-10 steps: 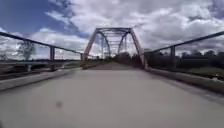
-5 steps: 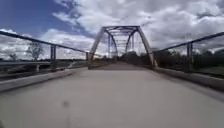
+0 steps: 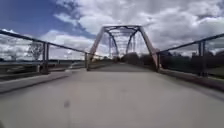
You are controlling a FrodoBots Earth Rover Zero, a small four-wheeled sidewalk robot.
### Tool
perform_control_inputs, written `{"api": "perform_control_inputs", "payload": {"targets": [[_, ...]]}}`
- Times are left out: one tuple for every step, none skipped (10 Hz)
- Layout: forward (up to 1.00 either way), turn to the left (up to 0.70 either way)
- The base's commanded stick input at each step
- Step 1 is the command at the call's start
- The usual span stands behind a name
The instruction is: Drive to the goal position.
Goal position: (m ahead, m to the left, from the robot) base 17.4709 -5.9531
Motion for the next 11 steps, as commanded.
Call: {"api": "perform_control_inputs", "payload": {"targets": [[1.0, 0.0], [1.0, 0.0], [1.0, 0.0], [1.0, -0.03], [1.0, -0.07], [1.0, -0.15], [1.0, -0.27], [1.0, -0.18], [1.0, -0.04], [1.0, 0.0], [1.0, 0.0]]}}
